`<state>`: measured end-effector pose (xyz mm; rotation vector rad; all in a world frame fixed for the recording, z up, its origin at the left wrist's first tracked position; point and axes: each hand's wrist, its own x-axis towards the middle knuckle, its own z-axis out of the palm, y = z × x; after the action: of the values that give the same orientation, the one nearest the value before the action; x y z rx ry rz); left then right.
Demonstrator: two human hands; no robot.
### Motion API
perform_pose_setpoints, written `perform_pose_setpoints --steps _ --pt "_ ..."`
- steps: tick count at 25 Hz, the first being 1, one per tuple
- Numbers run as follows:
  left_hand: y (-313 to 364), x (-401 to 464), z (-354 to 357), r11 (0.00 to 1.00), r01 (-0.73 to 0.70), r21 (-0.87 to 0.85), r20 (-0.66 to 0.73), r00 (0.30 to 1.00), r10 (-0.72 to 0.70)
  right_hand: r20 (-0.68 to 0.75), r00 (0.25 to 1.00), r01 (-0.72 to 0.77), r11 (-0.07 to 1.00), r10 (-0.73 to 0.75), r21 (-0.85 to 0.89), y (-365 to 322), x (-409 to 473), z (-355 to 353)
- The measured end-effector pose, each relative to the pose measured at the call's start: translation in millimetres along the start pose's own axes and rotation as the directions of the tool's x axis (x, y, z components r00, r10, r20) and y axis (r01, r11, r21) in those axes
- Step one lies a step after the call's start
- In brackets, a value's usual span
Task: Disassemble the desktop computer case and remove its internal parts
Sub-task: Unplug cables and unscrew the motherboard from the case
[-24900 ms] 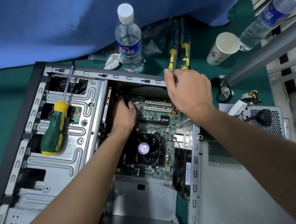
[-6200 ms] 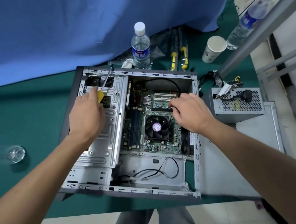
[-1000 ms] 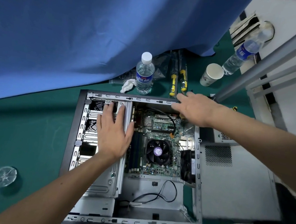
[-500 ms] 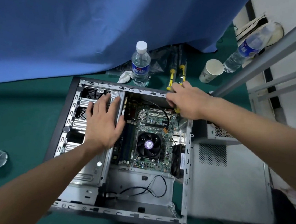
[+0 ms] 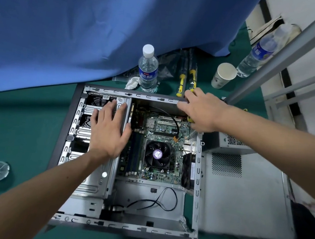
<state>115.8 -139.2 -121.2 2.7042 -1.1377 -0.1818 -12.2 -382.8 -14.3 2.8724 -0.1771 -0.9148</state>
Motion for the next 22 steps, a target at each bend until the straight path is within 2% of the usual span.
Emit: perform_pose_setpoints --steps 2,3,5,7,9,10,13,15,17,19,22 --pt "0 0 0 1.000 0.000 0.000 -0.004 1.000 0.000 -0.106 0.980 -0.173 0.984 0.169 -0.032 -7 -1 4" --pt "0 0 0 1.000 -0.002 0.002 -0.005 1.000 0.002 -0.152 0.967 -0.215 0.976 0.205 -0.048 -9 -1 3" --pt "0 1 1 1.000 -0.005 -0.003 -0.007 1.000 0.005 -0.216 0.966 -0.155 0.986 0.140 -0.057 -5 4 6" --pt "-1 1 2 1.000 -0.009 -0.014 -0.014 1.000 0.009 -0.144 0.990 0.002 1.000 0.001 0.022 4 6 7" --pt "-1 0 2 1.000 -0.009 -0.015 -0.018 1.000 0.009 -0.015 0.998 0.066 0.992 -0.065 0.109 11 5 3" --pt "-1 0 2 1.000 -0.009 -0.017 -0.021 1.000 0.009 -0.005 0.999 0.042 0.996 -0.042 0.079 11 4 3" --pt "-1 0 2 1.000 -0.010 -0.021 -0.027 1.000 0.009 -0.122 0.977 -0.180 0.983 0.175 -0.032 2 5 6" --pt "-2 0 2 1.000 -0.012 -0.022 -0.029 1.000 0.011 -0.165 0.974 -0.165 0.985 0.156 -0.043 1 9 6" --pt "-2 1 3 1.000 -0.011 -0.022 -0.028 1.000 0.010 -0.102 0.994 -0.029 0.999 0.033 0.035 5 9 4" --pt "-1 1 3 1.000 -0.008 -0.016 -0.022 1.000 0.007 0.002 1.000 0.024 0.997 -0.024 0.074 7 6 2" --pt "-1 0 2 1.000 -0.007 -0.014 -0.019 1.000 0.007 -0.063 0.990 -0.126 0.992 0.126 -0.006 0 3 5"
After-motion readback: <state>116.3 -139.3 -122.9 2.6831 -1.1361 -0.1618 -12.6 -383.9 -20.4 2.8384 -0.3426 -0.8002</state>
